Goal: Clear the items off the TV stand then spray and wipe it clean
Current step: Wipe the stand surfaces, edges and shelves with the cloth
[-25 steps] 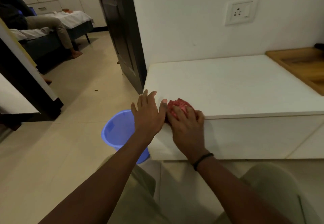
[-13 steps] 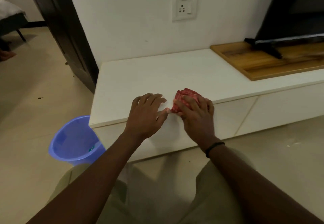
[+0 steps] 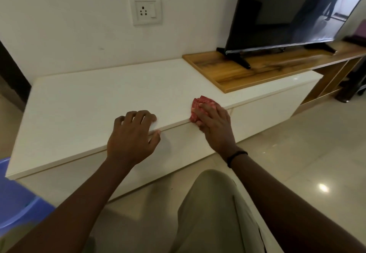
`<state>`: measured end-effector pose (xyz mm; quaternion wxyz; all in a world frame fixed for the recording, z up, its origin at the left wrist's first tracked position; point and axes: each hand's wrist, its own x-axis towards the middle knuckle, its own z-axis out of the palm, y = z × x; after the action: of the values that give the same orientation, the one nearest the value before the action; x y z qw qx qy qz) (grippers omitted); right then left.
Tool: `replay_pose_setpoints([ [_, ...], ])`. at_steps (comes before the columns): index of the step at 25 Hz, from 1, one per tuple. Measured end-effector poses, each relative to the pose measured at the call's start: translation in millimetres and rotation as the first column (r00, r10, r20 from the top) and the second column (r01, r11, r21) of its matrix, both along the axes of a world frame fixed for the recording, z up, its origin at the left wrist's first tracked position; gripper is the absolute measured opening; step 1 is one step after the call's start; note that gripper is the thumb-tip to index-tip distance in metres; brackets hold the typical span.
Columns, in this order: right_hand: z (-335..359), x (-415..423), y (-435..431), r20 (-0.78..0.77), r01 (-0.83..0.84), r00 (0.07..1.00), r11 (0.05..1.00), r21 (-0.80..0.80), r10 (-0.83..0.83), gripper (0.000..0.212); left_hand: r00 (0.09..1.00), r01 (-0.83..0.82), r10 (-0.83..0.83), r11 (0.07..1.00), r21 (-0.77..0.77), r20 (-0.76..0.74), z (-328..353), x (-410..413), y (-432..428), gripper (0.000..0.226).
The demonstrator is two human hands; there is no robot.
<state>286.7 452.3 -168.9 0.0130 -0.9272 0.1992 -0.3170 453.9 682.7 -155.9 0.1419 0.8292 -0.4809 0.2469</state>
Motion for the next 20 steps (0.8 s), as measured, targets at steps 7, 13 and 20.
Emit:
replay_pose_setpoints([
  [7, 14.4, -36.7, -96.7, -0.085, 0.053, 0.995, 0.998, -0.021, -0.054, 0.050, 0.996, -0.014, 0.016, 0.999, -0.029, 0.085, -11.5, 6.3, -3.0, 0.040],
  [13, 22.2, -34.6, -73.3, -0.048, 0.127, 0.992, 0.979, 0.158, -0.121, 0.042, 0.999, -0.037, 0.037, 0.999, -0.003, 0.036, -2.9, -1.3, -1.1, 0.040],
  [20, -26.7, 68.8, 151.7, 0.154, -0.149, 0.978, 0.987, 0.056, 0.139, 0.051, 0.944, 0.047, -0.104, 0.982, -0.184, -0.314, 30.4, -9.6, 28.4, 0.042],
])
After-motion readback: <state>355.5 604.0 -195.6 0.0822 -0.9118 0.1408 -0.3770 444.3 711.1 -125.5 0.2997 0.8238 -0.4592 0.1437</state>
